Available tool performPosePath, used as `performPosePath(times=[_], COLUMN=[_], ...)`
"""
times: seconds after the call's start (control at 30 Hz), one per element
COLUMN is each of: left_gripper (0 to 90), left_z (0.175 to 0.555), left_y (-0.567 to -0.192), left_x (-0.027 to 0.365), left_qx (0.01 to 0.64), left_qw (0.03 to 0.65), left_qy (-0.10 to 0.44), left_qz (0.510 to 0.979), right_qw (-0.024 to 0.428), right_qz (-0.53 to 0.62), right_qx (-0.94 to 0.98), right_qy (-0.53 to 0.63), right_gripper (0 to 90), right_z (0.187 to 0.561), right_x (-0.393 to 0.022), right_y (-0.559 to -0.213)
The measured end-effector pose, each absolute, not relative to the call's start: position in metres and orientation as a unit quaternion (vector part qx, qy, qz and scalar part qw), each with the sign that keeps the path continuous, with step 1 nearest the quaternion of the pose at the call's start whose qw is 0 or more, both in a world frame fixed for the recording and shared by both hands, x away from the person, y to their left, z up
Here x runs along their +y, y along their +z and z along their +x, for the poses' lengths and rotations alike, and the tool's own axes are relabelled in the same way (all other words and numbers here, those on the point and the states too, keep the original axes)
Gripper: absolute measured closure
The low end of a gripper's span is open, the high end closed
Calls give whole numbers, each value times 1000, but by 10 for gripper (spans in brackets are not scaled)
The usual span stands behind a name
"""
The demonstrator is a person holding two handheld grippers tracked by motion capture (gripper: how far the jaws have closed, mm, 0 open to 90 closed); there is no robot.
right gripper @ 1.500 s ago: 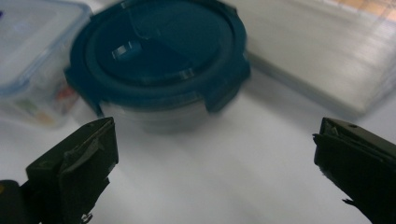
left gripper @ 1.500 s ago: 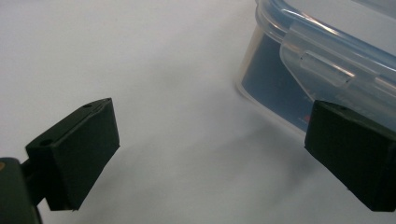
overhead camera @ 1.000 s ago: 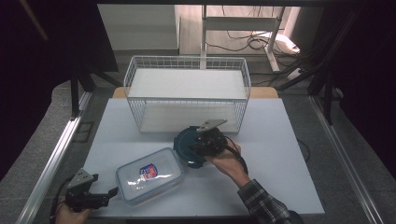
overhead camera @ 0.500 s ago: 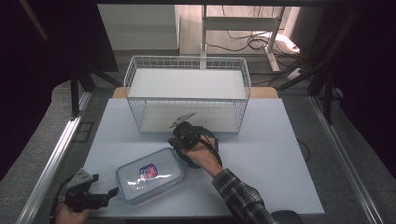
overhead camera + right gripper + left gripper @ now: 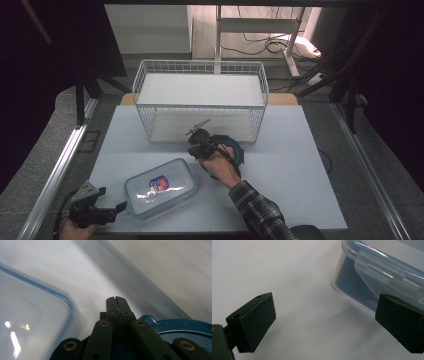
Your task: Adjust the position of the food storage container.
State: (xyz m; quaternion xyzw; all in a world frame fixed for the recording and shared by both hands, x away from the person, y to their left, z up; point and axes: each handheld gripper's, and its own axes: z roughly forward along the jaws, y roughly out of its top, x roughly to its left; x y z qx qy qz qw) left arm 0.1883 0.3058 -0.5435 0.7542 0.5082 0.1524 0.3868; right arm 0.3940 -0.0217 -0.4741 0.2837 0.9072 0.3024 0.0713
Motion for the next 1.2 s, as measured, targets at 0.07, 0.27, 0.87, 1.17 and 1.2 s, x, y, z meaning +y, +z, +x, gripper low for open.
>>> performPosePath(times=[0.07, 0.27, 0.87, 1.17, 1.2], left_gripper=[28, 28, 38, 41, 43], left_z=[189, 189, 190, 190, 190], left_y=[-544, -544, -545, -546, -546], left_x=[305, 306, 305, 305, 305], left_qx=[508, 510, 514, 517, 517], left_qw=[385, 385, 377, 376, 377], left_qy=[153, 152, 150, 150, 149], left_qz=[755, 754, 756, 754, 754], right_qw=[75, 88, 102, 120, 125], right_qz=[288, 316, 396, 419, 429], right_qx=[905, 895, 859, 845, 840], right_qy=[302, 303, 309, 310, 308], right_gripper=[900, 900, 900, 900, 900], right_z=[394, 393, 373, 368, 368], right_x=[-28, -70, -188, -226, -235], right_y=[-474, -472, -467, -466, -465])
